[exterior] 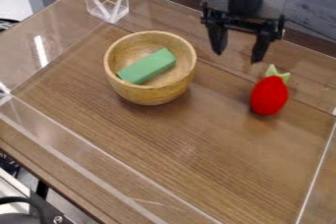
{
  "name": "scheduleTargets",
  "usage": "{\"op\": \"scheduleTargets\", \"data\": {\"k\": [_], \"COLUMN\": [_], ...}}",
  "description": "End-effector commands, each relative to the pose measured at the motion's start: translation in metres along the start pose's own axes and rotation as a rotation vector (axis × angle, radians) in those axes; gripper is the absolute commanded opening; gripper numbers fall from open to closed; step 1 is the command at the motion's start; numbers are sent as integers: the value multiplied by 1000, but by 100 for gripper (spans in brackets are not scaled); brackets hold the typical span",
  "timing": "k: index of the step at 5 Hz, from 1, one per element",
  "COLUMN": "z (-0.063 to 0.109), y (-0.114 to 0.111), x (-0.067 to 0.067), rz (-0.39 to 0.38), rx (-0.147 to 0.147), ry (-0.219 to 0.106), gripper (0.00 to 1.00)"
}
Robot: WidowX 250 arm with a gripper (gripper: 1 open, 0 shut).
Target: Move the red fruit to the right
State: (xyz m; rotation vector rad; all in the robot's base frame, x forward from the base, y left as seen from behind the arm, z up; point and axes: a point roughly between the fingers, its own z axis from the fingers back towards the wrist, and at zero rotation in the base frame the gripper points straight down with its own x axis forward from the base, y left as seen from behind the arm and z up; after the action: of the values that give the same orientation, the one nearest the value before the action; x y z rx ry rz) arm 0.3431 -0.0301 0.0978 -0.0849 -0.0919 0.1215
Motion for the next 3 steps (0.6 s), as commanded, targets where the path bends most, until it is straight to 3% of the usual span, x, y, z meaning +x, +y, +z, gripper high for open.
{"op": "scheduleTargets", "data": {"k": [1,2,3], "z": [36,44,52], "y": [5,14,20], "x": [16,22,25], "rz": [9,12,-36], "rx": [-15,-15,-19], "ry": [-109,-128,-137], "gripper": [100,100,100]}}
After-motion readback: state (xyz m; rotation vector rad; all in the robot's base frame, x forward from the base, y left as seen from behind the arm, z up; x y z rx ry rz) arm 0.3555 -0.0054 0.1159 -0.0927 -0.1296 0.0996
